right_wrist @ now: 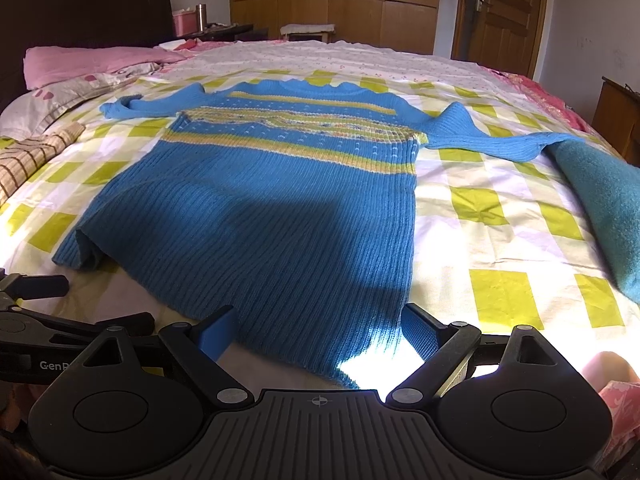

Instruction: Fold small clothes

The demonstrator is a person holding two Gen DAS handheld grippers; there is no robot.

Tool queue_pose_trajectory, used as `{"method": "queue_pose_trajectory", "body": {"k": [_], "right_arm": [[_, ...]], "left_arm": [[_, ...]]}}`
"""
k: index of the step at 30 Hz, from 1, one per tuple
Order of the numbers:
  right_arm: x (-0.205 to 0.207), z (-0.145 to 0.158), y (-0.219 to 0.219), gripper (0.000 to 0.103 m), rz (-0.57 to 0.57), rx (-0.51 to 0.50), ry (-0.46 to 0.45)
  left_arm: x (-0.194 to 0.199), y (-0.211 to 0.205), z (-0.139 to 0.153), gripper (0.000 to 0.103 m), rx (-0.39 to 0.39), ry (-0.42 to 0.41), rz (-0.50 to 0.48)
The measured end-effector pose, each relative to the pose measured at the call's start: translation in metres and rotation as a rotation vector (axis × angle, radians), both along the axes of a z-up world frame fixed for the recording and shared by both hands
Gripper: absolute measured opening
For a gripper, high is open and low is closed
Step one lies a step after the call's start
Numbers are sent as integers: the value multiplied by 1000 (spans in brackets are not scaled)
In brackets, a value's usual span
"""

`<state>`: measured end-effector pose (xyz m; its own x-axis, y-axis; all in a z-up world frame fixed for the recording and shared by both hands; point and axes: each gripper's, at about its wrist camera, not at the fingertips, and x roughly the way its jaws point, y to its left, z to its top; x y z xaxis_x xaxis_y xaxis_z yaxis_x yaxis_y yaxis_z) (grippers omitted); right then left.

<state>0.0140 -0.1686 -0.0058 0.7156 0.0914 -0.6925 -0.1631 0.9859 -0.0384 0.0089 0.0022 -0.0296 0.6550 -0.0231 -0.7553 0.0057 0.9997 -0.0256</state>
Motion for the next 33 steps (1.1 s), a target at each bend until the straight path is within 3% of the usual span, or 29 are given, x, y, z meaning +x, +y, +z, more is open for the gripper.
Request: {"method": "queue_pose_trajectory", "body": {"k": [6, 12, 33], "right_arm": [[0, 1, -1, 90, 1, 3, 1], [0, 1, 0, 90, -1, 3, 4], [2, 2, -5, 90, -22, 27, -7]], "left_arm": [[0, 0, 4, 103, 10, 10, -18], [-5, -2, 13, 103, 39, -53, -22], [-8, 0, 22, 103, 53, -134, 5]]}}
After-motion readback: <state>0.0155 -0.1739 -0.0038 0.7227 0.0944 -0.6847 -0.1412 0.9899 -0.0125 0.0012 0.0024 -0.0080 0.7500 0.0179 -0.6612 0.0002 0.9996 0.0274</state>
